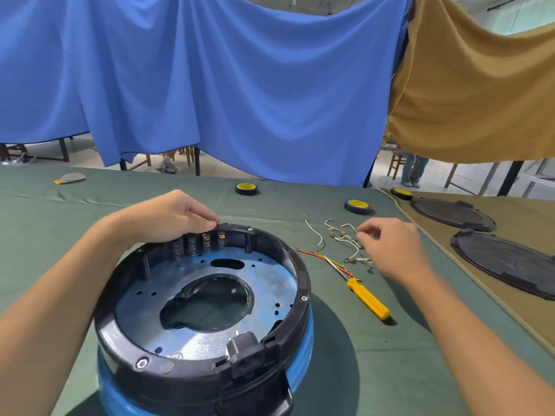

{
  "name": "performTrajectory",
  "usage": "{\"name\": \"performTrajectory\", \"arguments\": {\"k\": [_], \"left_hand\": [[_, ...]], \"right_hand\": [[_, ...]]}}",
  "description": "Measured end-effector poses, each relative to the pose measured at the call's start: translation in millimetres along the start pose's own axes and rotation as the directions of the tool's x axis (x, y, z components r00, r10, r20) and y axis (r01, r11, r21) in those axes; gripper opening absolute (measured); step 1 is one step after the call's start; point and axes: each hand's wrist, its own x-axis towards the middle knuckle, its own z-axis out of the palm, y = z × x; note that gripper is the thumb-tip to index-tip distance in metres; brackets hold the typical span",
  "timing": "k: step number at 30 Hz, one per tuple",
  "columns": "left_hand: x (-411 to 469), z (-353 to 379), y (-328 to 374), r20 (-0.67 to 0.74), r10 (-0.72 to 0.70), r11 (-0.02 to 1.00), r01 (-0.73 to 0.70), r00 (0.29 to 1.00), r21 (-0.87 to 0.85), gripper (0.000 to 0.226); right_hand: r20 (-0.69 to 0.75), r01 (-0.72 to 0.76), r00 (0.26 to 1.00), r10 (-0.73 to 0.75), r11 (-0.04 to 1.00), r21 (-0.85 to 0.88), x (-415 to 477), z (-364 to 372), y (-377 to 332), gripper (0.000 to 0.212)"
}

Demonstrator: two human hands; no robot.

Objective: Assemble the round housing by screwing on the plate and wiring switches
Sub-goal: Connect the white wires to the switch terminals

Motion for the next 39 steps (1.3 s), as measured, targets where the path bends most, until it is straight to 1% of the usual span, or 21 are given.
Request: {"name": "performTrajectory", "arguments": {"k": [3,6,8,12,15,18,20,22,23,26,28,30,34,37,39], "left_hand": [[2.5,9.5,3.9,0.039,0.066,0.998,-0.066,0.997,-0.011,0.028],[2.9,13.4,0.9,0.061,0.074,0.997,-0.075,0.995,0.014,0.033],[3.0,12.5,0.1,0.047,0.060,0.998,-0.059,0.997,-0.017,0.031],[3.2,14.1,2.4,0.026,0.005,0.998,-0.003,1.000,-0.064,0.032],[3.1,16.4,8.9,0.004,-0.057,0.997,0.057,0.998,-0.052,0.029],[0.0,20.5,13.2,-0.027,-0.091,0.994,0.089,0.996,-0.057,0.026],[-3.6,24.6,14.2,-0.053,-0.092,0.994,0.088,0.994,-0.062,0.025],[-7.6,27.8,14.4,-0.080,-0.084,0.996,0.080,0.993,-0.048,0.025],[-9.5,28.9,14.4,-0.091,-0.082,0.996,0.079,0.992,-0.042,0.026],[-13.8,29.5,14.5,-0.102,-0.090,0.995,0.086,0.991,-0.043,0.027],[-15.1,29.5,14.7,-0.105,-0.096,0.995,0.092,0.990,-0.045,0.027],[-15.7,29.6,14.9,-0.110,-0.097,0.995,0.093,0.989,-0.038,0.026],[-16.5,29.9,15.1,-0.116,-0.101,0.994,0.095,0.988,-0.057,0.026],[-17.5,30.2,16.1,-0.121,-0.105,0.993,0.098,0.987,-0.064,0.027],[-18.1,30.3,16.7,-0.122,-0.105,0.993,0.097,0.987,-0.070,0.027]], "right_hand": [[0.058,0.044,0.998,-0.035,0.986,-0.158,-6.9,5.6,7.3,0.019],[0.168,0.071,0.985,-0.026,0.962,-0.264,-12.5,10.2,4.0,0.021],[0.217,0.057,0.976,0.000,0.965,-0.256,-14.9,10.4,1.6,0.022],[0.268,0.022,0.963,0.031,0.982,-0.190,-16.7,6.7,0.9,0.024],[0.318,0.019,0.948,0.023,0.992,-0.128,-16.2,3.1,2.1,0.039],[0.362,0.058,0.932,-0.007,0.990,-0.129,-14.6,-1.5,6.3,0.049],[0.335,0.056,0.942,-0.010,0.990,-0.126,-13.9,-5.8,9.6,0.049],[0.266,0.041,0.964,-0.007,0.992,-0.122,-13.6,-10.5,12.1,0.050],[0.264,0.039,0.964,0.000,0.989,-0.142,-13.5,-12.4,13.1,0.053],[0.399,0.066,0.917,0.023,0.976,-0.208,-14.4,-14.6,14.8,0.058],[0.429,0.076,0.903,0.028,0.972,-0.224,-15.7,-13.4,14.9,0.057],[0.421,0.079,0.907,0.024,0.971,-0.226,-16.2,-12.4,14.6,0.053],[0.400,0.057,0.916,0.025,0.980,-0.190,-14.3,-10.5,17.5,0.035],[0.353,0.040,0.935,0.017,0.987,-0.155,-14.3,-7.3,17.4,0.020],[0.273,0.042,0.962,-0.010,0.993,-0.113,-13.9,-6.8,17.3,0.015]]}}
